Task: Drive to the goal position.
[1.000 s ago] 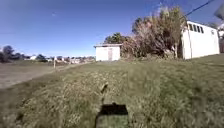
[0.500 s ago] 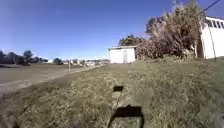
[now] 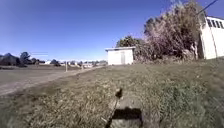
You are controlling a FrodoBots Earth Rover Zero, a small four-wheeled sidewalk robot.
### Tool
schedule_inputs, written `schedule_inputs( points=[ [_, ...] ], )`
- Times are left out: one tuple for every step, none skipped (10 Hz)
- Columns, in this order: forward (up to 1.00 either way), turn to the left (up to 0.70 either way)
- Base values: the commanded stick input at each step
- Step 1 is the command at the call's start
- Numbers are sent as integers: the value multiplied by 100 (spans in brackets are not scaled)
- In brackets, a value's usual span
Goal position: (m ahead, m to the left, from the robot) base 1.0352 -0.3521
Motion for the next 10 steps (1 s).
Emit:
schedule_inputs(
  points=[
    [70, -2],
    [70, -16],
    [70, -27],
    [70, -34],
    [70, -35],
    [70, -34],
    [70, -35],
    [70, -16],
    [70, 0],
    [70, 0]
  ],
)
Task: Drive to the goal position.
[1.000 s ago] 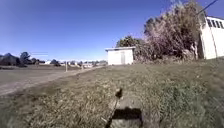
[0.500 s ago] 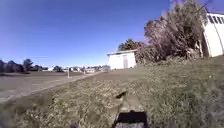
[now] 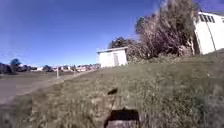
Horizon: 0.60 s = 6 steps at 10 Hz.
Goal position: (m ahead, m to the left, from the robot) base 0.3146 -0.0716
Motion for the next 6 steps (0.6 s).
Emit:
schedule_inputs(
  points=[
    [70, 0],
    [70, 0],
    [70, 0],
    [70, 0],
    [70, 0],
    [70, 0]
  ],
)
